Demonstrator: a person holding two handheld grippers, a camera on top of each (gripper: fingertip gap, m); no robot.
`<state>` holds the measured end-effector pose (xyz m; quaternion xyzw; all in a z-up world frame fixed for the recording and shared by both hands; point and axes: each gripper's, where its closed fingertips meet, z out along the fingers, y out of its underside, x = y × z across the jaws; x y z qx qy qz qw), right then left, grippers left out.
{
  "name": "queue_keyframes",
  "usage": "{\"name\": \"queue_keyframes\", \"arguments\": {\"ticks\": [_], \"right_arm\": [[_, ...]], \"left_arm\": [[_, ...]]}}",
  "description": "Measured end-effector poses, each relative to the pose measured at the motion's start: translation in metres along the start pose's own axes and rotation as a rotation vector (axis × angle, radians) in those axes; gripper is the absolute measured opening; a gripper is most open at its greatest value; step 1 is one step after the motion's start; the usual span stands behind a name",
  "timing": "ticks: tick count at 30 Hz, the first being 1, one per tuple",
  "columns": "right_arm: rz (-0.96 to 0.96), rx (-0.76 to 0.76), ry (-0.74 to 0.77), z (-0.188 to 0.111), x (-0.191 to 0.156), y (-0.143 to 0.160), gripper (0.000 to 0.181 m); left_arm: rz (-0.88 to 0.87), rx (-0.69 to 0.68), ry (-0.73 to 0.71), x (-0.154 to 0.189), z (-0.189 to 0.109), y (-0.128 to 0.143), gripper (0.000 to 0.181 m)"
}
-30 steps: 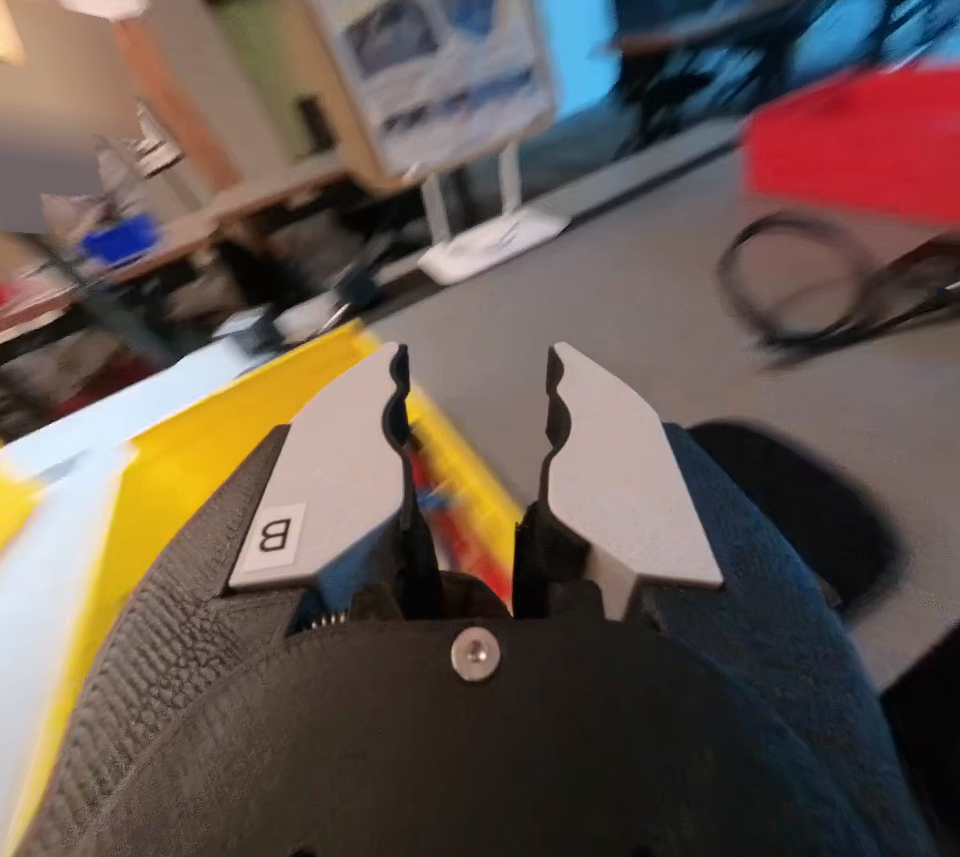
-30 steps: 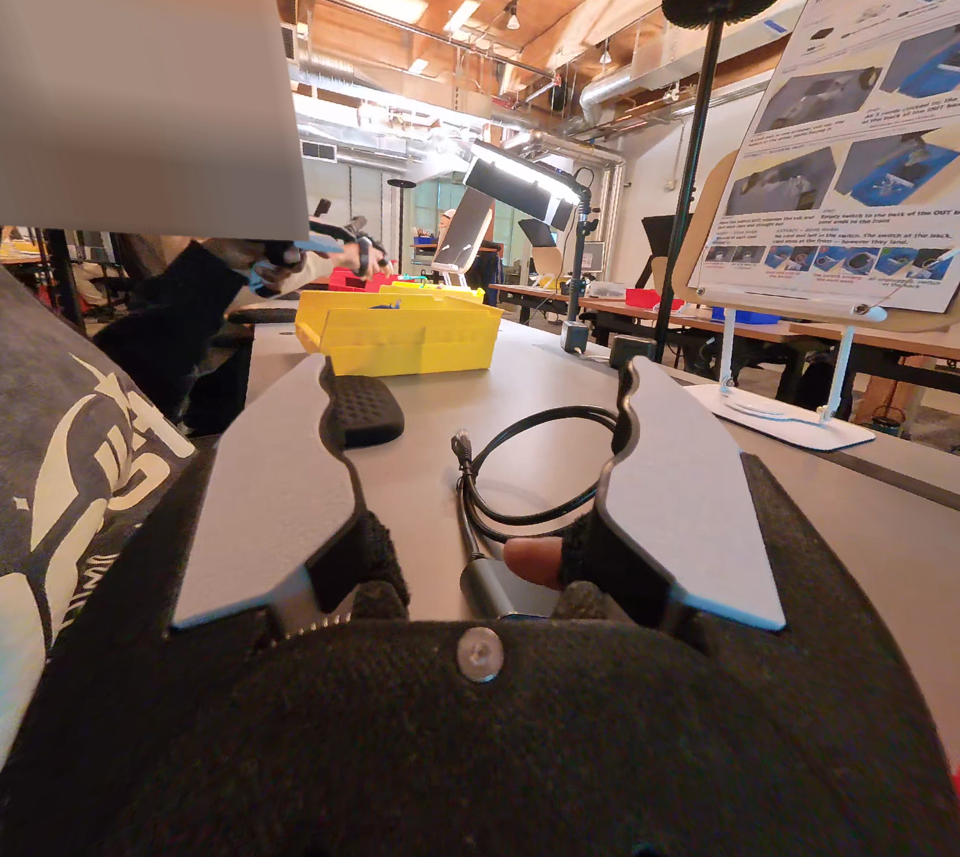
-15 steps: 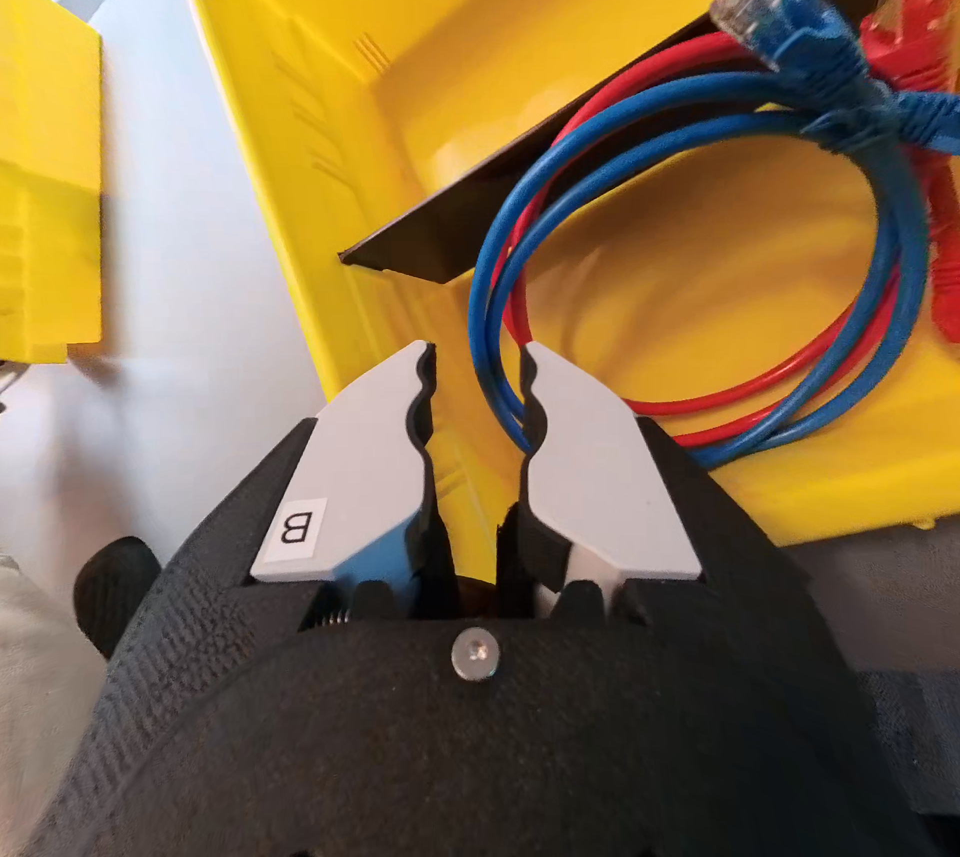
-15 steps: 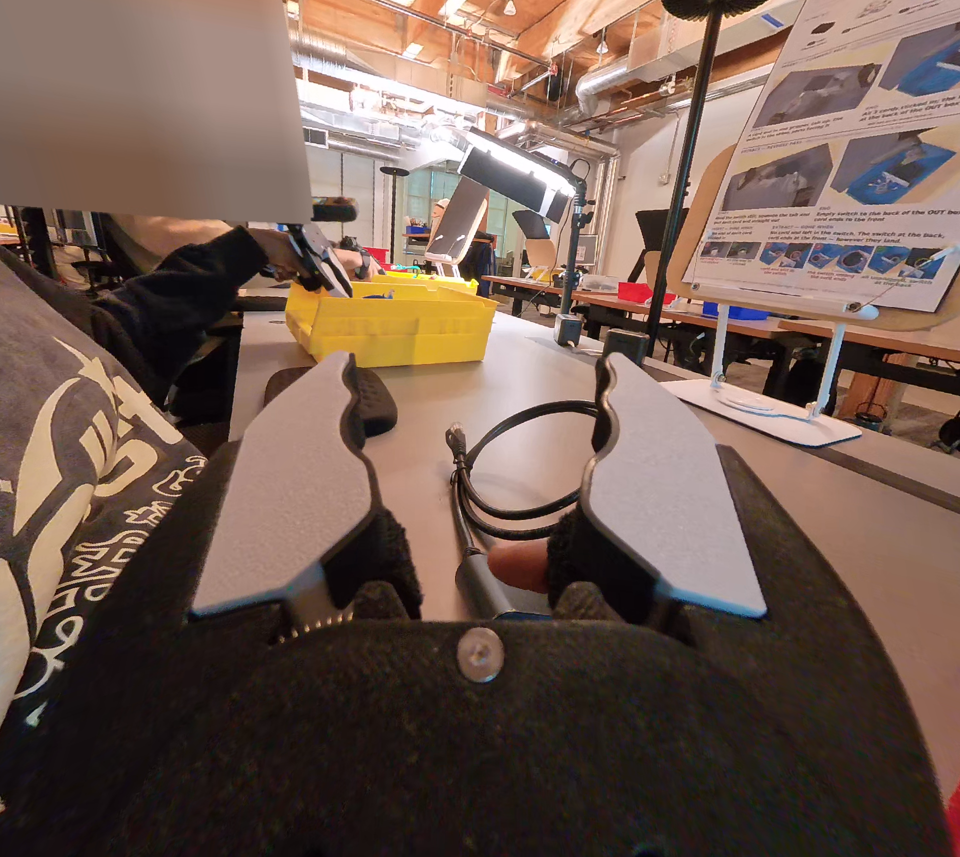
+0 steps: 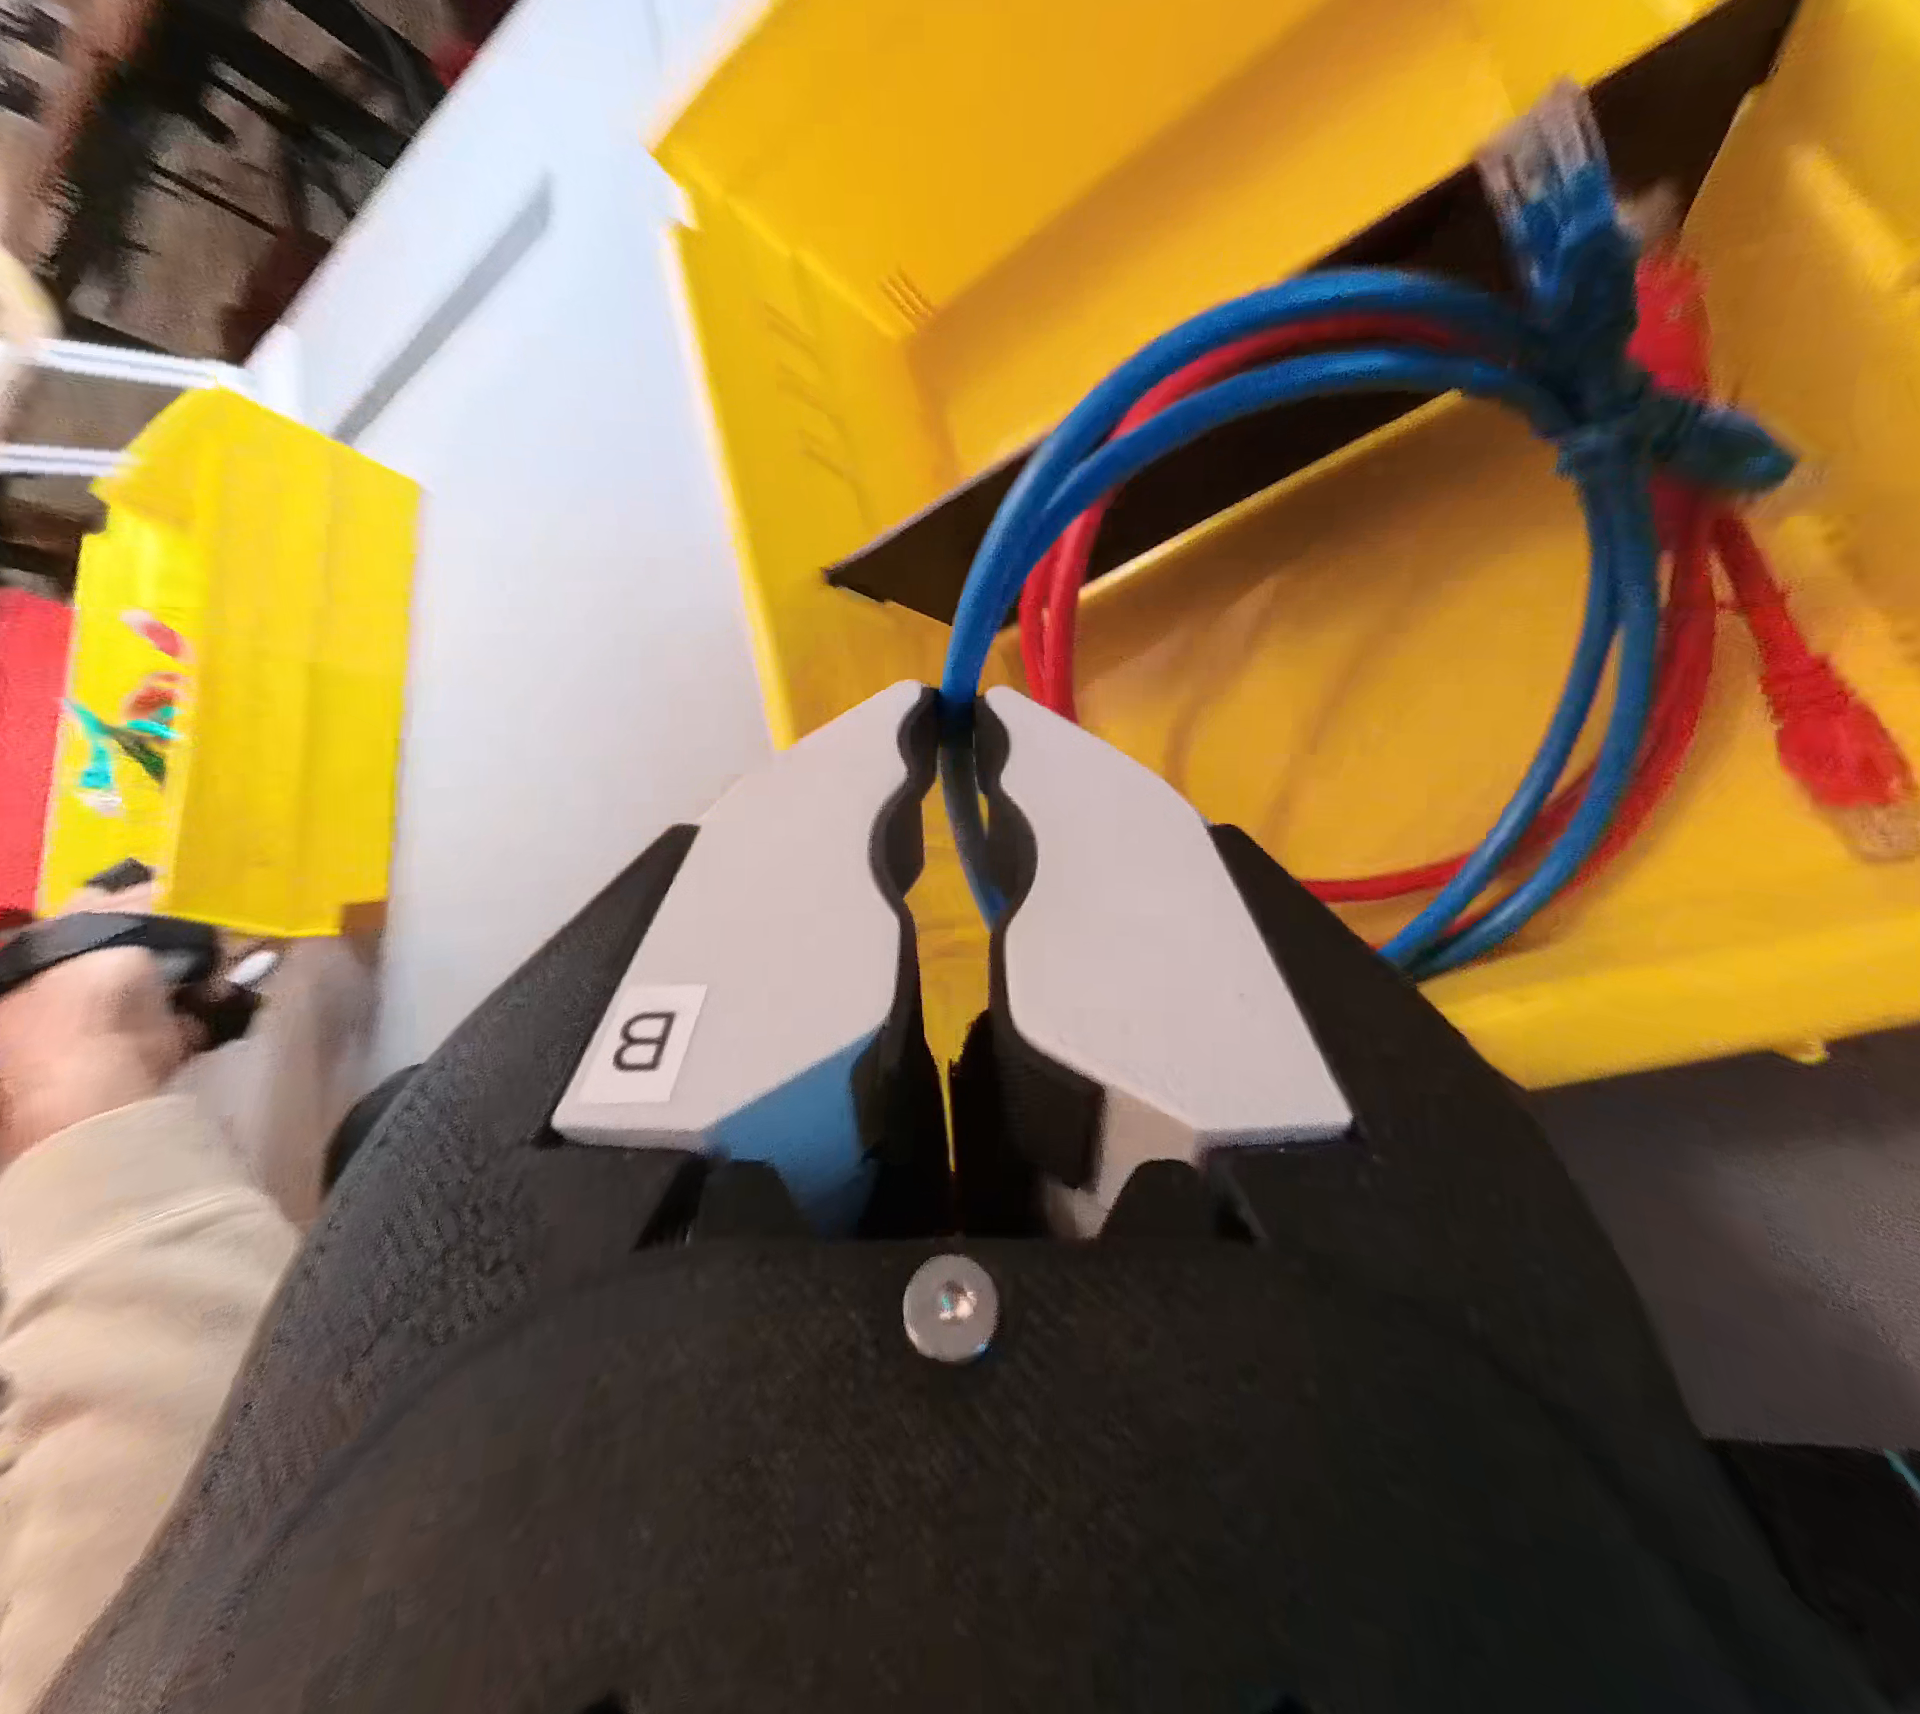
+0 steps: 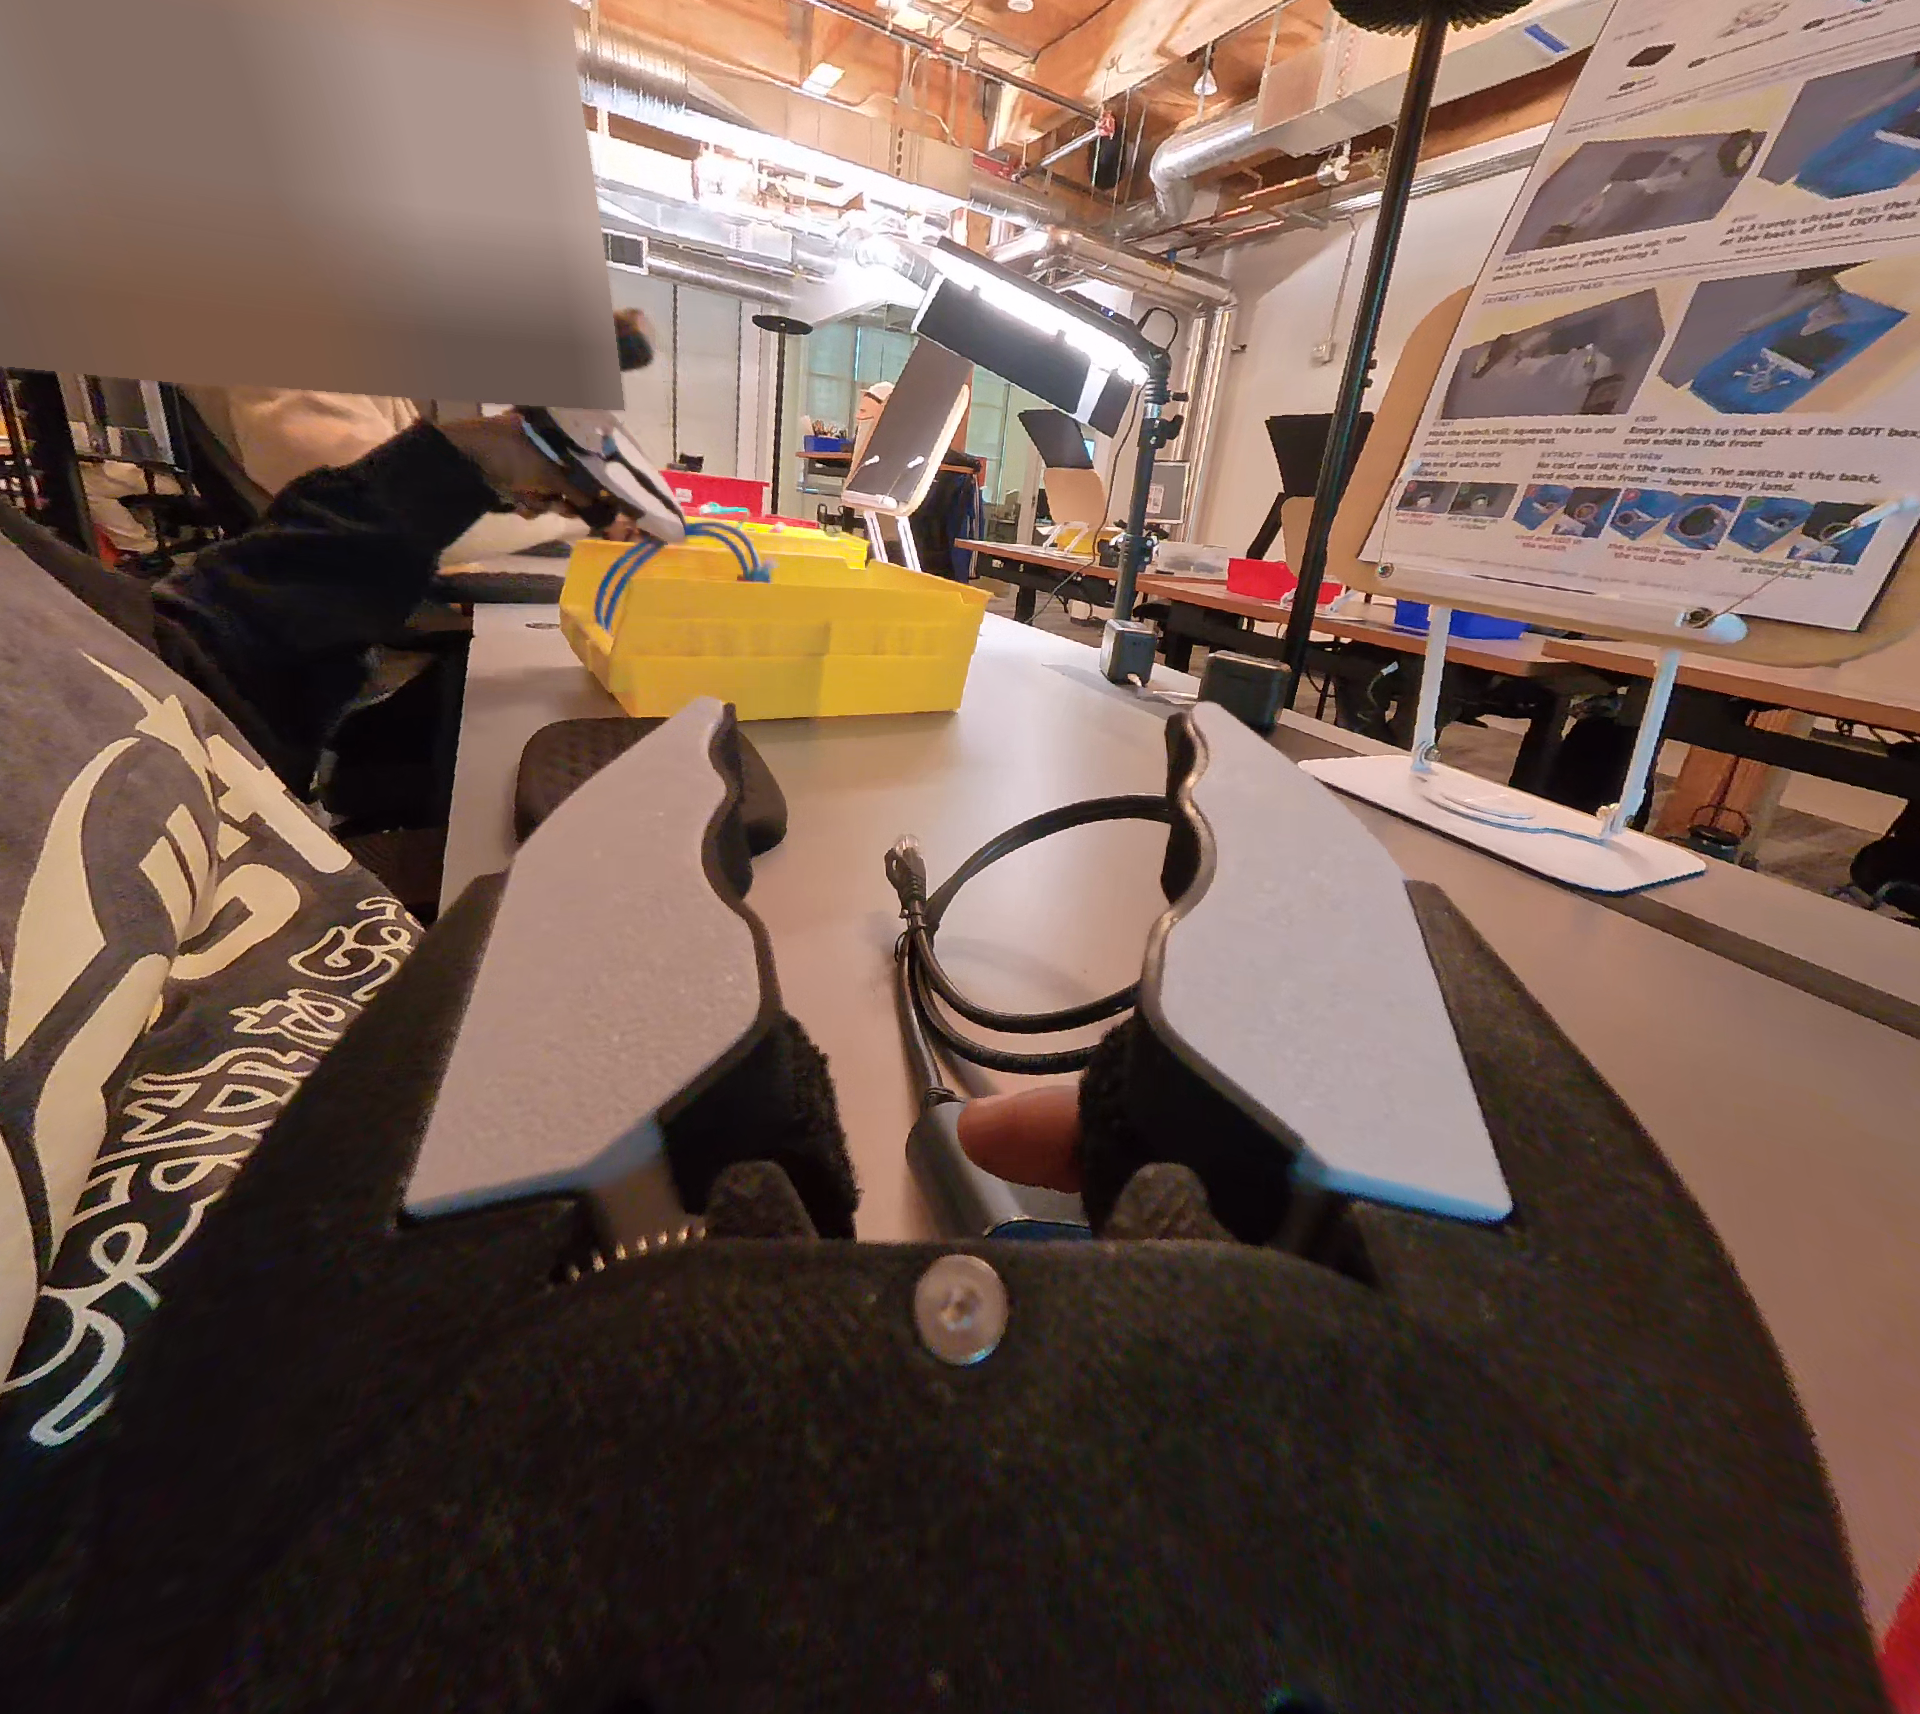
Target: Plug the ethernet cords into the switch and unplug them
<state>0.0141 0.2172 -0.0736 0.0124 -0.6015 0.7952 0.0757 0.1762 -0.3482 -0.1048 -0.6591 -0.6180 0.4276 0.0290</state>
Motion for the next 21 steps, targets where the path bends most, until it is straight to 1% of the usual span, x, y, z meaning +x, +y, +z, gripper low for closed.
{"name": "queue_keyframes", "arguments": {"ticks": [6,8,10,13,15,18,21], "right_arm": [[-0.011,-0.010,-0.003,0.001,-0.002,0.002,0.075],[-0.019,-0.015,-0.004,0.001,-0.003,0.002,0.074],[-0.027,-0.023,-0.006,0.002,-0.003,0.003,0.073],[-0.048,-0.044,-0.009,0.004,-0.006,0.006,0.072],[-0.071,-0.065,-0.010,0.006,-0.008,0.008,0.072],[-0.123,-0.109,-0.001,0.010,-0.012,0.013,0.074],[-0.218,-0.132,0.054,0.020,-0.016,0.014,0.082]], "left_arm": [[0.030,0.198,-0.278,-0.022,-0.061,-0.044,0.006],[0.020,0.297,-0.376,-0.028,-0.083,-0.062,0.006],[-0.021,0.428,-0.429,-0.026,-0.105,-0.082,0.007],[-0.075,0.583,-0.426,-0.010,-0.131,-0.104,0.007],[-0.120,0.708,-0.399,0.006,-0.147,-0.120,0.007],[-0.191,0.916,-0.301,0.042,-0.169,-0.146,0.007],[-0.286,1.079,-0.163,0.083,-0.182,-0.168,0.007]]}}
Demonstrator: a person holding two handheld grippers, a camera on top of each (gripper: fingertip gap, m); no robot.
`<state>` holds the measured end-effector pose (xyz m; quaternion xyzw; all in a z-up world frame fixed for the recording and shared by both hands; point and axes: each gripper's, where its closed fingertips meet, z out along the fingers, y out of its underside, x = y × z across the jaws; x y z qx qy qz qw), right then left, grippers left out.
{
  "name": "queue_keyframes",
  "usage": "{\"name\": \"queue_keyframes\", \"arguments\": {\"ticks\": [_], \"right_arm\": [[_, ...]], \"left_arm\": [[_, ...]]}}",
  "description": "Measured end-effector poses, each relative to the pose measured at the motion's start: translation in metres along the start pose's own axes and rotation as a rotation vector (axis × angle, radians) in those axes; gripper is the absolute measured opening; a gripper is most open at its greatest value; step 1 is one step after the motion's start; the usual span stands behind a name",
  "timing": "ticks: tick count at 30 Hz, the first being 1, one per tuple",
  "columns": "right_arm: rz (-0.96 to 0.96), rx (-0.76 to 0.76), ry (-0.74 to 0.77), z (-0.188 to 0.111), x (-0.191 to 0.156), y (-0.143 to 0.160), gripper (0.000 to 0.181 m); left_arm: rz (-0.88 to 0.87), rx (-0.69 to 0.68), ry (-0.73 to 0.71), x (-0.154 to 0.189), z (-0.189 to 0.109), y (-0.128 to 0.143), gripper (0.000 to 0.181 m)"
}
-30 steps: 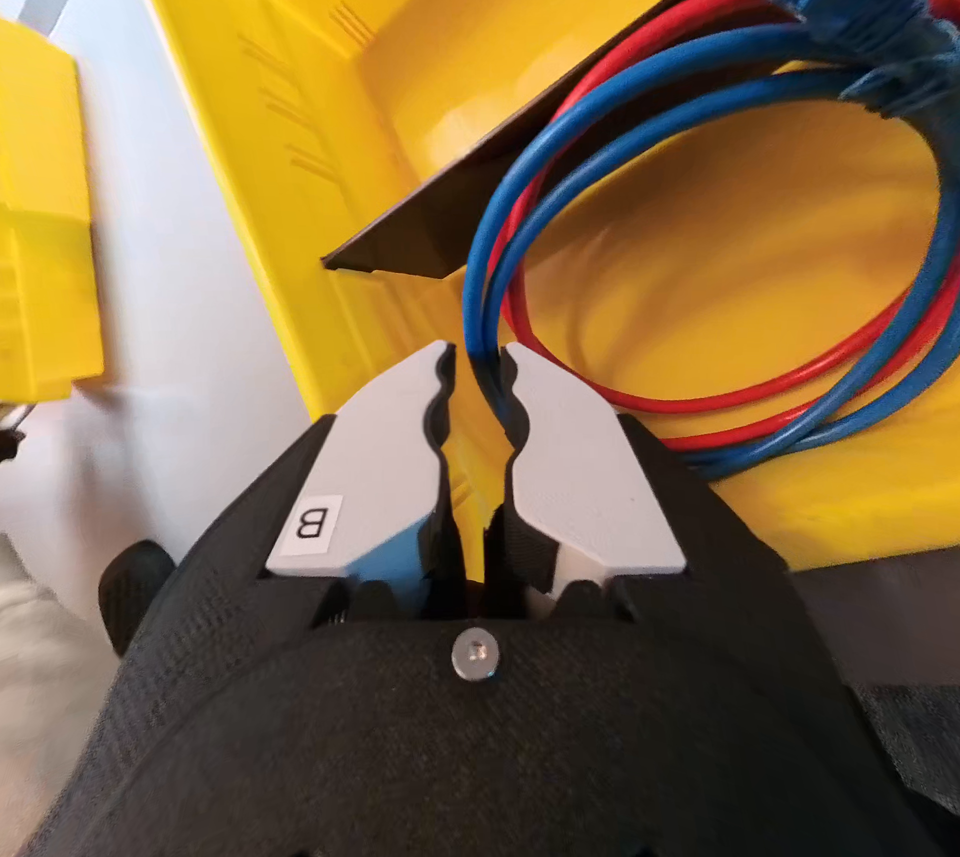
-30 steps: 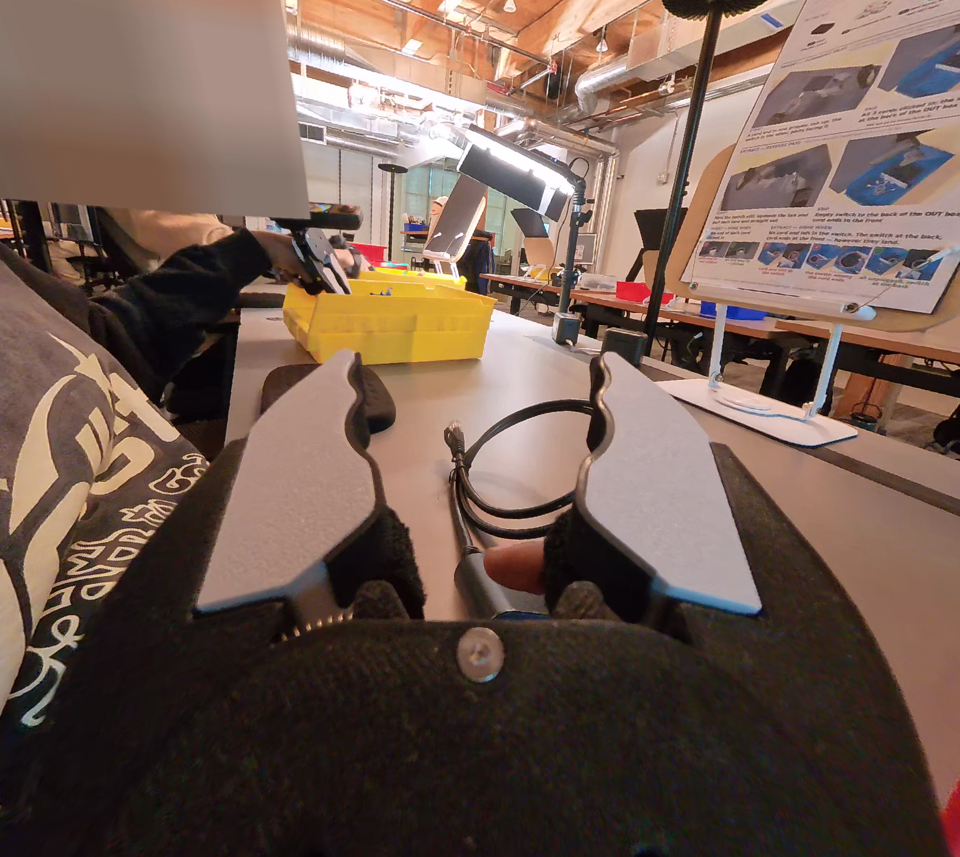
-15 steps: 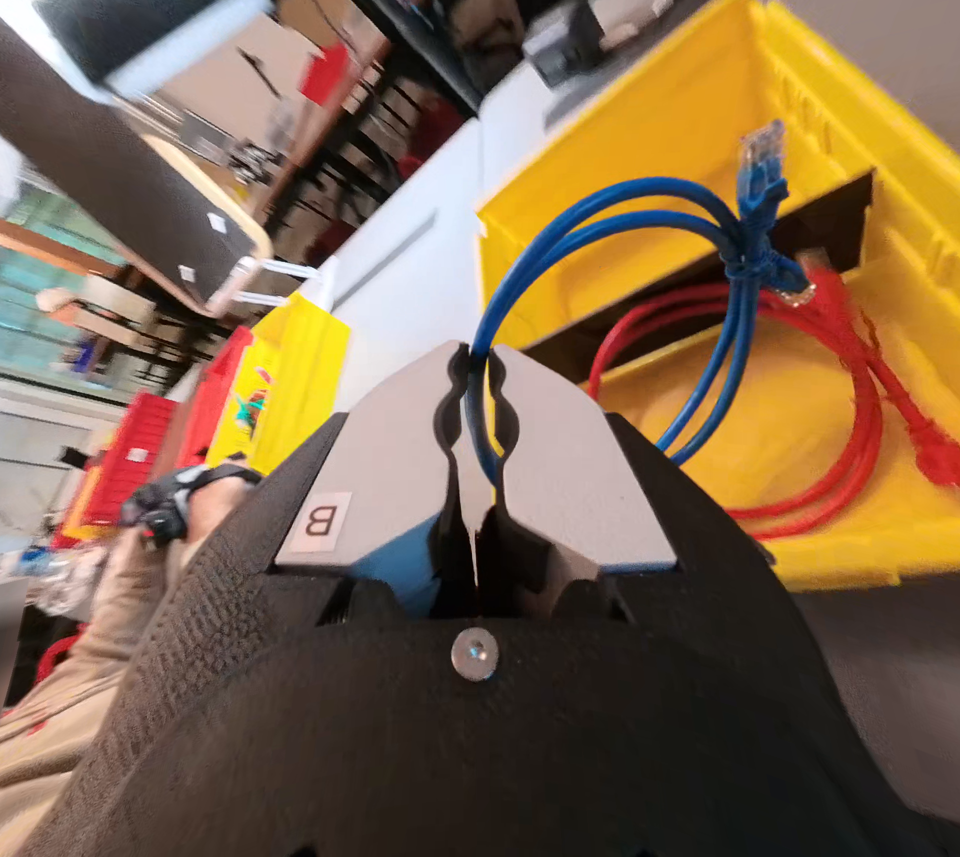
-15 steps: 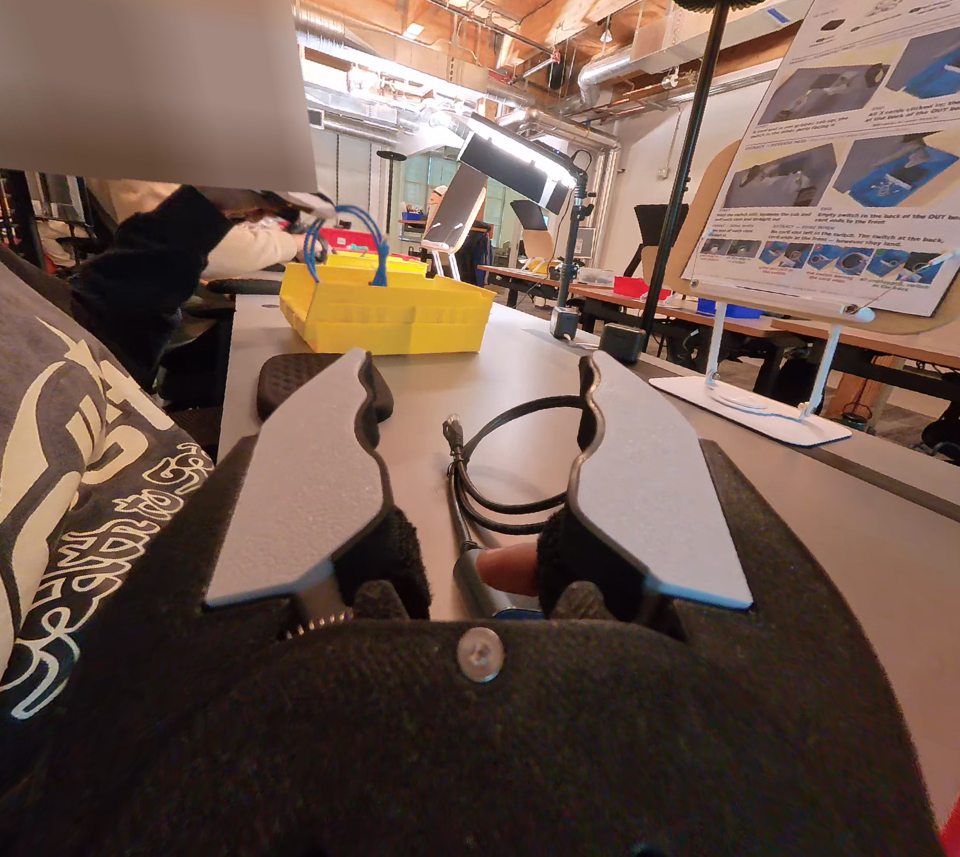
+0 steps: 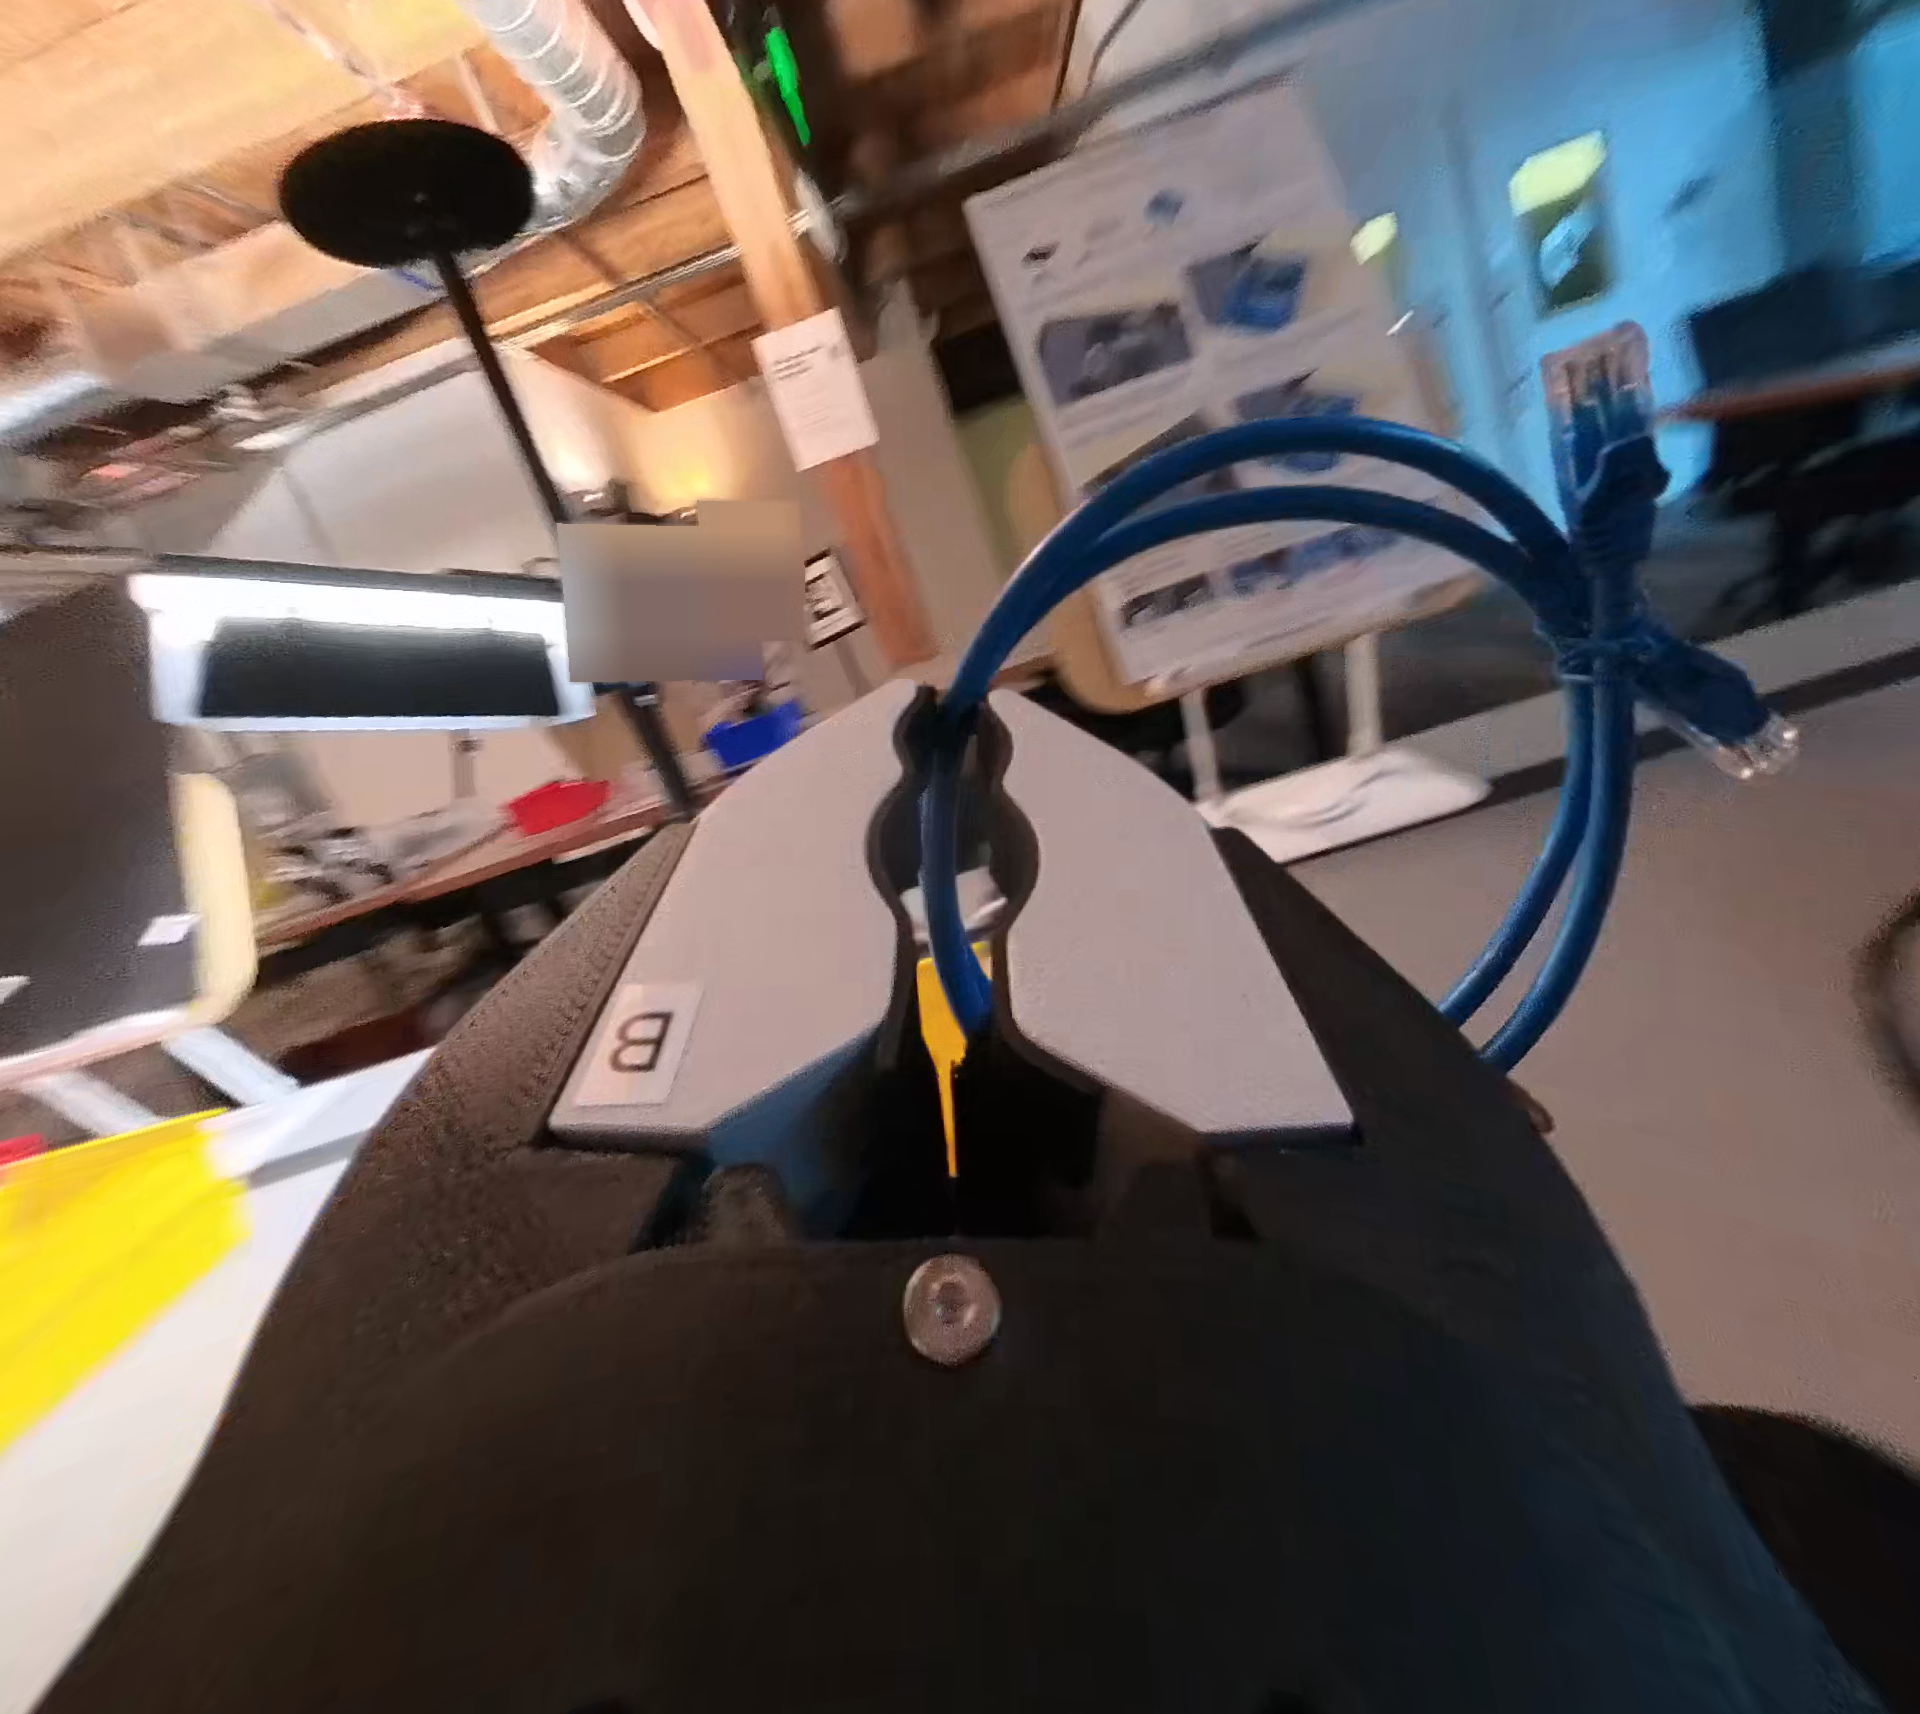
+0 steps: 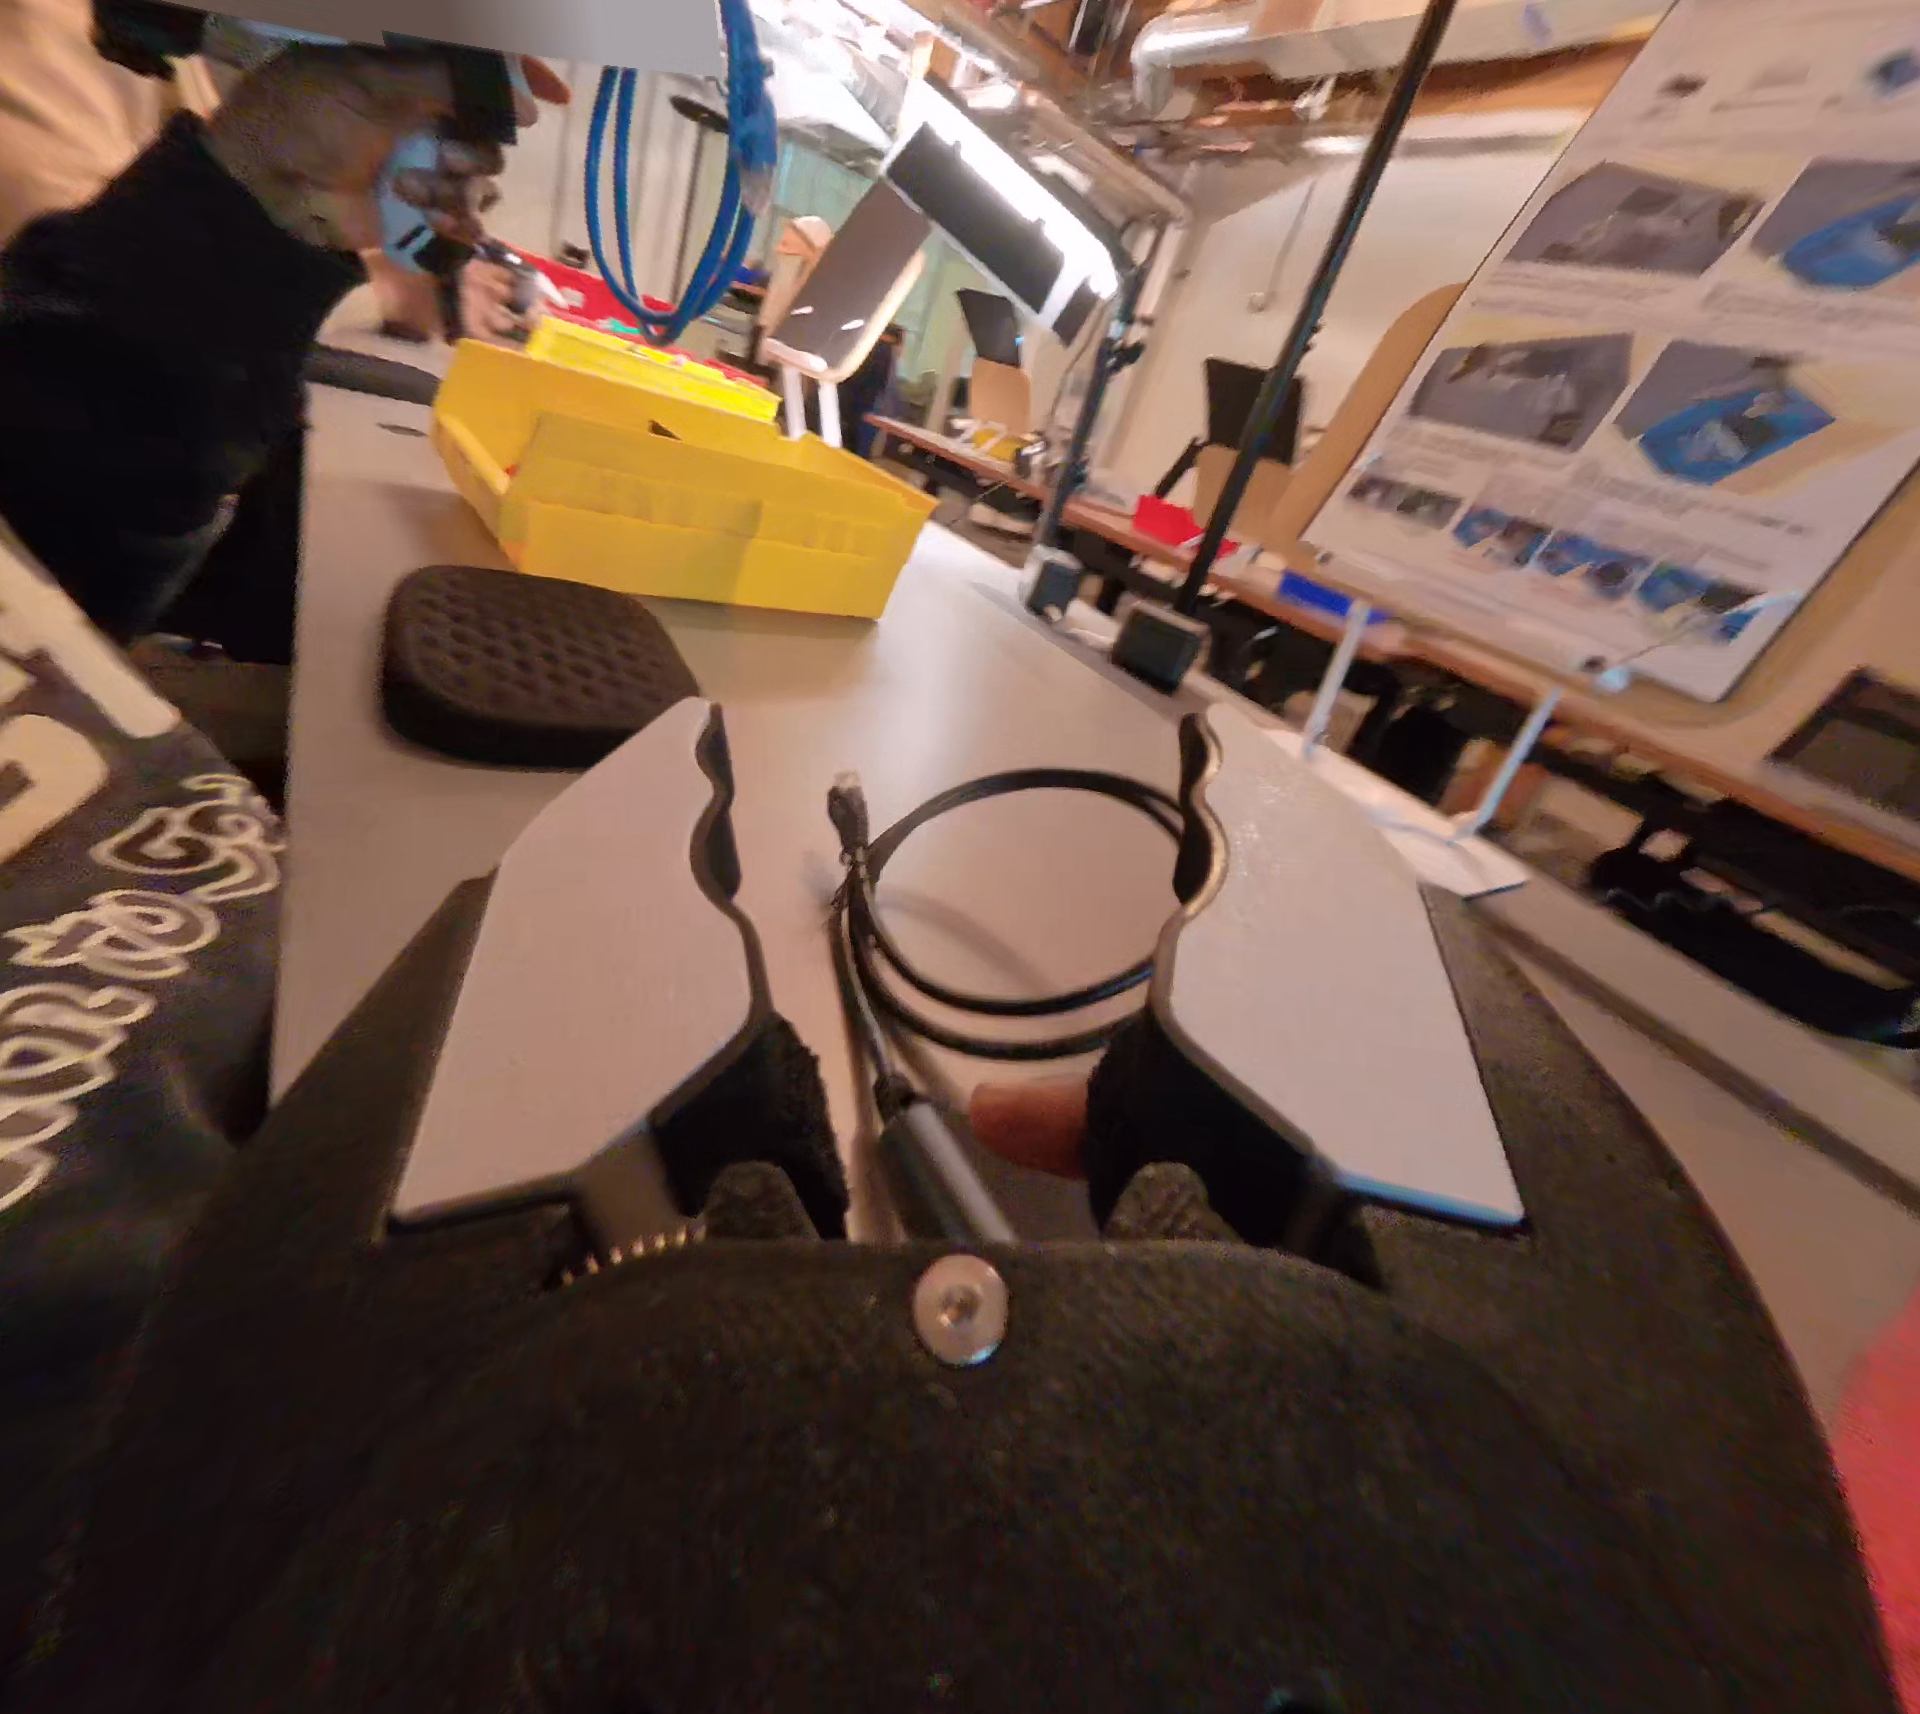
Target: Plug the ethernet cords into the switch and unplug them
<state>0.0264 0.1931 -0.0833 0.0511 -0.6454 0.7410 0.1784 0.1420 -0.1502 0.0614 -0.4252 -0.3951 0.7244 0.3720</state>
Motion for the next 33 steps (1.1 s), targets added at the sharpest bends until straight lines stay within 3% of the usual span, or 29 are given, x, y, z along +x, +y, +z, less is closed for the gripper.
{"name": "queue_keyframes", "arguments": {"ticks": [4,8,11,16,24,33], "right_arm": [[-0.348,0.099,0.237,0.014,-0.012,-0.029,0.081],[-0.843,0.101,0.394,0.027,-0.045,-0.055,0.079],[-0.982,0.137,0.439,0.030,-0.056,-0.073,0.066],[-1.033,0.153,0.423,0.029,-0.055,-0.084,0.050],[-1.244,0.043,0.376,0.037,-0.051,-0.078,0.044],[-1.286,0.016,0.359,0.038,-0.046,-0.077,0.011]], "left_arm": [[-0.290,0.069,0.218,0.079,0.006,0.001,0.006],[-0.602,-0.001,0.529,0.170,0.009,0.014,0.007],[-0.749,-0.068,0.665,0.211,0.006,0.021,0.007],[-0.776,-0.104,0.684,0.220,0.007,0.030,0.006],[-0.743,-0.145,0.696,0.224,0.007,0.039,0.008],[-0.719,-0.193,0.778,0.237,0.002,0.043,0.007]]}}
